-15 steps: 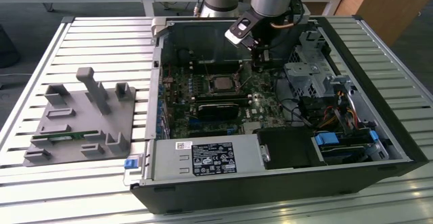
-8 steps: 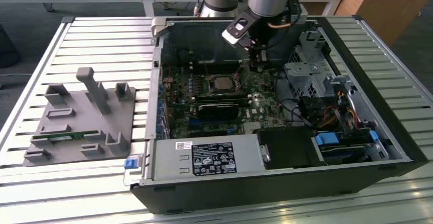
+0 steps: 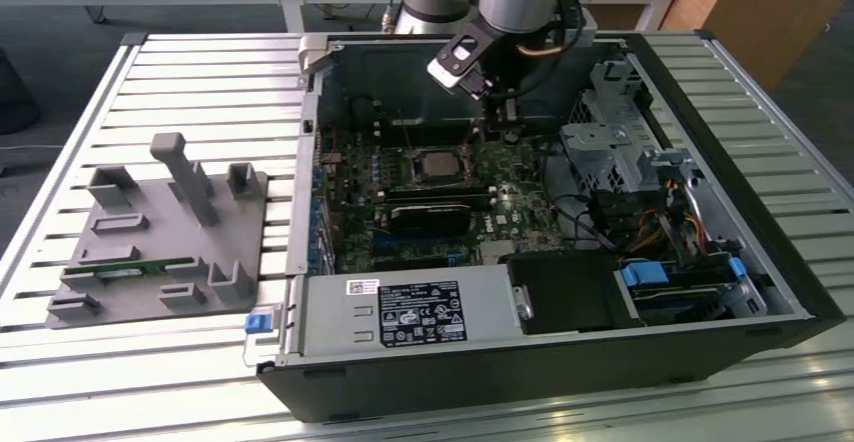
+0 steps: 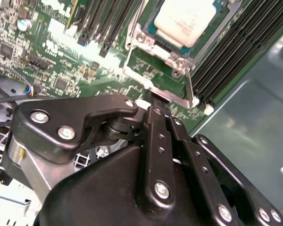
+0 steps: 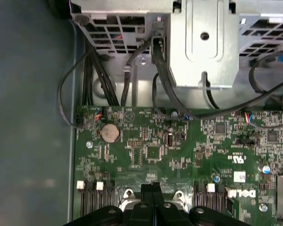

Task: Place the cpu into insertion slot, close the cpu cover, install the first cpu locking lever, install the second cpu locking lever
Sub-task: 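Close the cpu cover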

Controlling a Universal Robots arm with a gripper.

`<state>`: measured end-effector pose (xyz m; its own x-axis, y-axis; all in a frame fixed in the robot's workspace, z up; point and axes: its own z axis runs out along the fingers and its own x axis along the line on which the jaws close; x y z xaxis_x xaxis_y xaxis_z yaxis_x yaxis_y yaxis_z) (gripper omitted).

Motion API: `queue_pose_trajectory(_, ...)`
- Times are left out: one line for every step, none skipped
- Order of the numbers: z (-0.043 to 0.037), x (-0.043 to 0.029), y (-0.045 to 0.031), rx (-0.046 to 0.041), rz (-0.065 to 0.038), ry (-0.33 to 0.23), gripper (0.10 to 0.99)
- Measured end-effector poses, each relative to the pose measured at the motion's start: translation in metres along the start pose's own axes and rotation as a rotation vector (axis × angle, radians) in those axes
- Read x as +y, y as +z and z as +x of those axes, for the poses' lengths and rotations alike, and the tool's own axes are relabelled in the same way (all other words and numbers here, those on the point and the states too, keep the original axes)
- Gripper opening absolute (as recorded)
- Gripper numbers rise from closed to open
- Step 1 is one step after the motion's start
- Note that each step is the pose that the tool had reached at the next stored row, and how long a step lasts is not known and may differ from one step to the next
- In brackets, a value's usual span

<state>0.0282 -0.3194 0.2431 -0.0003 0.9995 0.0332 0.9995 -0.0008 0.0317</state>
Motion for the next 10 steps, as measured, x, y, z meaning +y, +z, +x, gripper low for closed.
queue_pose_trajectory(0.0000,-0.0018,0.0000,0.0000,0.000,0.000,0.106)
queue_pose_trajectory(0.0000,-0.0037,-0.0001,0.0001,0.000,0.000,0.106)
queue_pose_trajectory(0.0000,-0.0057,-0.0002,0.0000,0.000,0.000,0.106)
queue_pose_trajectory(0.0000,-0.0077,-0.0002,0.0000,0.000,0.000,0.106)
queue_pose_trajectory(0.0000,-0.0097,-0.0003,0.0000,0.000,0.000,0.106)
queue_pose_trajectory(0.0000,-0.0116,-0.0004,0.0000,0.000,0.000,0.106)
queue_pose_trajectory(0.0000,-0.0137,-0.0004,0.0000,0.000,0.000,0.106)
queue_pose_trajectory(0.0000,-0.0158,-0.0005,0.0000,0.000,0.000,0.106)
queue_pose_trajectory(0.0000,-0.0175,-0.0005,0.0000,0.000,0.000,0.106)
queue_pose_trajectory(0.0000,-0.0191,-0.0006,0.0000,0.000,0.000,0.106)
